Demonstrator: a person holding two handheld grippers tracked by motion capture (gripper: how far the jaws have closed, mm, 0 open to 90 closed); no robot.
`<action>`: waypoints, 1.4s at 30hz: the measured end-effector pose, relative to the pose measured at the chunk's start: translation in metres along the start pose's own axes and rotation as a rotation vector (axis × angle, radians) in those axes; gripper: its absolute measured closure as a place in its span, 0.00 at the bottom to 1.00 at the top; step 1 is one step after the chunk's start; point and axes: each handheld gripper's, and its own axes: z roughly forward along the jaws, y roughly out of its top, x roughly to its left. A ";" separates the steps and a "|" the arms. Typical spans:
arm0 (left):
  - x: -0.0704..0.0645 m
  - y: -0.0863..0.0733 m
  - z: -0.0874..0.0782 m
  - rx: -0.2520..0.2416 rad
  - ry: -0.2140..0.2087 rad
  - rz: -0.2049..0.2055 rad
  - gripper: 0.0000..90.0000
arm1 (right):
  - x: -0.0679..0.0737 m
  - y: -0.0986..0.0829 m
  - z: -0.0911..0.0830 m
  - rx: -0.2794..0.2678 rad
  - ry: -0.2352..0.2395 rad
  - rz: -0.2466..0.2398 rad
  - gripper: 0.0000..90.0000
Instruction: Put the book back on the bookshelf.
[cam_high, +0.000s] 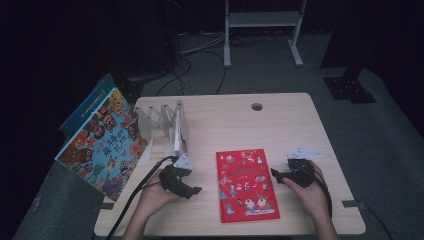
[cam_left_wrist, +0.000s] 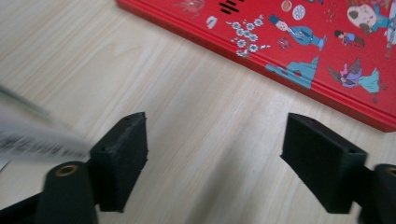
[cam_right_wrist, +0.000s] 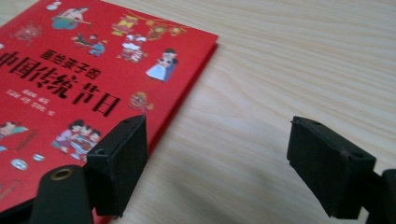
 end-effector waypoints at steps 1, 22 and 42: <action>-0.003 0.002 0.007 -0.009 -0.007 0.011 0.19 | 0.003 0.002 0.002 -0.007 0.017 0.000 0.22; -0.010 0.025 0.064 0.015 -0.052 0.117 0.03 | 0.028 0.028 0.029 0.047 0.089 -0.051 0.21; -0.023 0.036 0.076 -0.043 -0.081 0.095 0.00 | 0.032 0.030 0.046 0.098 0.133 -0.028 0.13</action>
